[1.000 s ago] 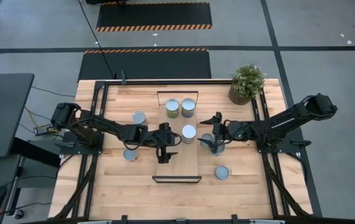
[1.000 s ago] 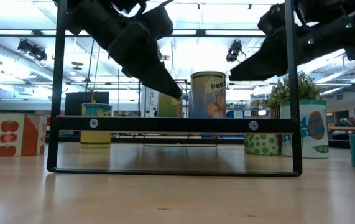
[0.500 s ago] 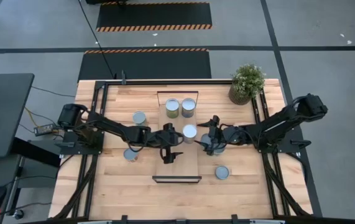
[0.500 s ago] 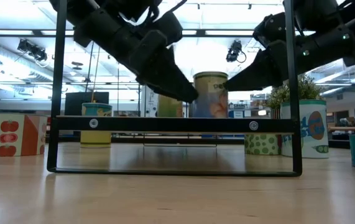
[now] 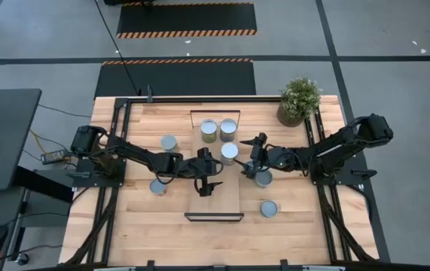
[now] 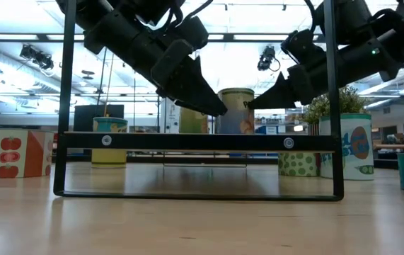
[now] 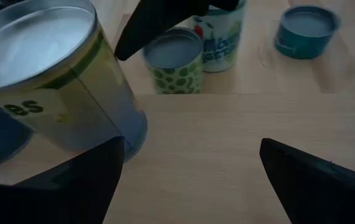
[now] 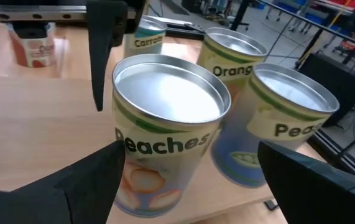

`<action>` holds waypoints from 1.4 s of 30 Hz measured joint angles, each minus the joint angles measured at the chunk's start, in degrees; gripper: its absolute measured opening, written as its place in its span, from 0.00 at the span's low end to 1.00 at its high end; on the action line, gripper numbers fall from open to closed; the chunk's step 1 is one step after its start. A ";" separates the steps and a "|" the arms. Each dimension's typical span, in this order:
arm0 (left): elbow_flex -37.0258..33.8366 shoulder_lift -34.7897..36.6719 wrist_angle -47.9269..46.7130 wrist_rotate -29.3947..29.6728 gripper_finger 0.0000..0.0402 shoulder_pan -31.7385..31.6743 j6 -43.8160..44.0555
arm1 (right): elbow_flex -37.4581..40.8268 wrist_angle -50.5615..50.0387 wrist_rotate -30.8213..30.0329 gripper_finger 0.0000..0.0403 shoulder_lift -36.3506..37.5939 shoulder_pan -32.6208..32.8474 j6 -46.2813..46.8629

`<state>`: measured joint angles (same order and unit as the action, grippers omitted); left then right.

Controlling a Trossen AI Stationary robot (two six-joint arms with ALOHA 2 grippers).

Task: Pick and place cans onto a shelf
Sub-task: Put the canned peaches on the shelf

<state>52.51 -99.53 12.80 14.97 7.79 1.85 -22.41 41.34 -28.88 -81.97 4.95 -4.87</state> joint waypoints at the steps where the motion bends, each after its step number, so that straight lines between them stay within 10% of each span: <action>1: 0.00 0.00 -0.08 0.71 0.95 -0.02 -0.01 | 0.00 0.05 0.00 0.93 -0.08 -0.30 0.06; 42: -0.02 0.00 3.53 2.13 0.95 -7.35 -1.65 | 0.02 0.62 0.04 0.93 -0.14 -4.77 0.18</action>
<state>52.49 -99.53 16.34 17.10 0.45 0.21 -22.39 41.95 -28.84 -82.11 0.18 -4.69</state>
